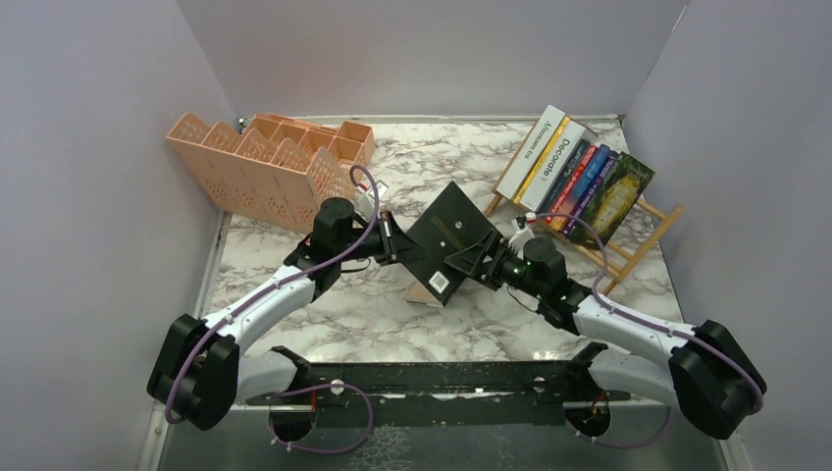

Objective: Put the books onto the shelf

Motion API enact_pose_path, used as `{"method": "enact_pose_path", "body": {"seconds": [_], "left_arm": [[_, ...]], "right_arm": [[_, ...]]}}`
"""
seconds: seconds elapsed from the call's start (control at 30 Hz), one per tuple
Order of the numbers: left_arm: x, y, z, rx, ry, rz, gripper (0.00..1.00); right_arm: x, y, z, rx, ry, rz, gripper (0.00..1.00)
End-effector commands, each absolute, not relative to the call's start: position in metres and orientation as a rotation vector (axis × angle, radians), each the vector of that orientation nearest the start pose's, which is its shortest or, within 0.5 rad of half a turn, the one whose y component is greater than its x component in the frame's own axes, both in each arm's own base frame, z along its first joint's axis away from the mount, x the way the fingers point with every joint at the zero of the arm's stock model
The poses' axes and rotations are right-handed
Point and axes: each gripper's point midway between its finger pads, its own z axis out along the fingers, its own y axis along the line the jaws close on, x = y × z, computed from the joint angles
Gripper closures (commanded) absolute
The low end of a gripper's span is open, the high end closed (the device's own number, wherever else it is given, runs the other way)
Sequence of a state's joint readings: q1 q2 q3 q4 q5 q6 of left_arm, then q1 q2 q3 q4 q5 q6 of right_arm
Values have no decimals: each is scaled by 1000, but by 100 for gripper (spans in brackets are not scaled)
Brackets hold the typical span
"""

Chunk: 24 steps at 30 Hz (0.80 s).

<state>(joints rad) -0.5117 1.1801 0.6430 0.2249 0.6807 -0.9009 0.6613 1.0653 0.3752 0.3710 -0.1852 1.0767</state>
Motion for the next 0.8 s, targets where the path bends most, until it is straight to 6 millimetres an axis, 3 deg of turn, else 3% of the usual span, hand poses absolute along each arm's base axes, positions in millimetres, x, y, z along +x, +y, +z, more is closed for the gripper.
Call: {"method": "enact_pose_path", "body": {"seconds": [0.0, 0.3, 0.53, 0.77], "left_arm": [[221, -285, 217, 155, 2055, -1606, 100], [219, -282, 180, 102, 2143, -1574, 100], [218, -282, 176, 114, 2151, -1570, 100], [215, -282, 183, 140, 2129, -1584, 97]], "right_arm": [[217, 283, 182, 190, 1939, 1547, 17], [219, 278, 214, 164, 1764, 1594, 45], [213, 272, 233, 152, 1684, 1627, 75], [208, 268, 252, 126, 1621, 1638, 95]]}}
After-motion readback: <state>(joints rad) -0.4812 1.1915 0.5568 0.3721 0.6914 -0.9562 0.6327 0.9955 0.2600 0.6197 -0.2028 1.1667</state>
